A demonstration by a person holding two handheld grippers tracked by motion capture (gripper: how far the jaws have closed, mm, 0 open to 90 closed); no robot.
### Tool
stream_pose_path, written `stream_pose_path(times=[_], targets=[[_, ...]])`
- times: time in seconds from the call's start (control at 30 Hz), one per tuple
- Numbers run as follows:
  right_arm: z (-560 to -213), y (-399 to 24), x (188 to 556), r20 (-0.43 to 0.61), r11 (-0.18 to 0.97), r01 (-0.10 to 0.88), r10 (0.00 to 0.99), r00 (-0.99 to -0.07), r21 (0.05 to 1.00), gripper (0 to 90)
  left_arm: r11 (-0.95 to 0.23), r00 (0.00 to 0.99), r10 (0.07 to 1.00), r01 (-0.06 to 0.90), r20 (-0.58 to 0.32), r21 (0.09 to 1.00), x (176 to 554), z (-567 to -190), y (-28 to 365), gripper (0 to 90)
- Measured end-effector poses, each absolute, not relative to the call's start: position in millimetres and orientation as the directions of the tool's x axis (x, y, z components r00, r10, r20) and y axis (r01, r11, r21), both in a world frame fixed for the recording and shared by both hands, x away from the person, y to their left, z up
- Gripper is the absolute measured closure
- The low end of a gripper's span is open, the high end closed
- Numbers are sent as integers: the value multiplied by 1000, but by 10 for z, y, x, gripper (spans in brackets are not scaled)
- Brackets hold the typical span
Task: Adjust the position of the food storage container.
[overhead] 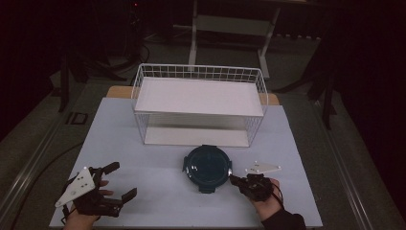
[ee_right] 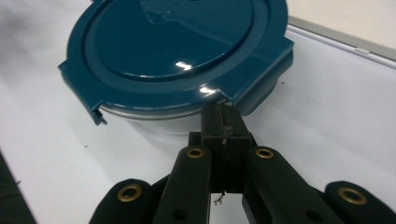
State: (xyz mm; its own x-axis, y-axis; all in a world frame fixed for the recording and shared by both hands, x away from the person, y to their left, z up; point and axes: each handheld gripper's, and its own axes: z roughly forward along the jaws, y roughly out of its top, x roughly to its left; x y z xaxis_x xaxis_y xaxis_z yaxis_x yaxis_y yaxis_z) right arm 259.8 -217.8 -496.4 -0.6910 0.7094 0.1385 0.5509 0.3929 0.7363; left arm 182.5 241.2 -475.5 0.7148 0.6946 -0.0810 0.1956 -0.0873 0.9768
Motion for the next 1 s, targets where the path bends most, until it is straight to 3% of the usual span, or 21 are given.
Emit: stream_pose_path(times=[0.43, 0.63, 1.0], targets=[[-4889, -2280, 2603, 134, 356, 531, 722, -679, 769, 900, -94, 719, 691, 198, -79, 976, 1826, -4760, 2402, 0], [-4983, -2335, 2784, 174, 324, 581, 747, -641, 747, 900, -103, 724, 687, 194, -72, 976, 1817, -4756, 2385, 0], [-4996, -2255, 2859, 159, 334, 577, 752, -640, 746, 900, -107, 728, 681, 199, -75, 974, 1825, -4765, 2365, 0]])
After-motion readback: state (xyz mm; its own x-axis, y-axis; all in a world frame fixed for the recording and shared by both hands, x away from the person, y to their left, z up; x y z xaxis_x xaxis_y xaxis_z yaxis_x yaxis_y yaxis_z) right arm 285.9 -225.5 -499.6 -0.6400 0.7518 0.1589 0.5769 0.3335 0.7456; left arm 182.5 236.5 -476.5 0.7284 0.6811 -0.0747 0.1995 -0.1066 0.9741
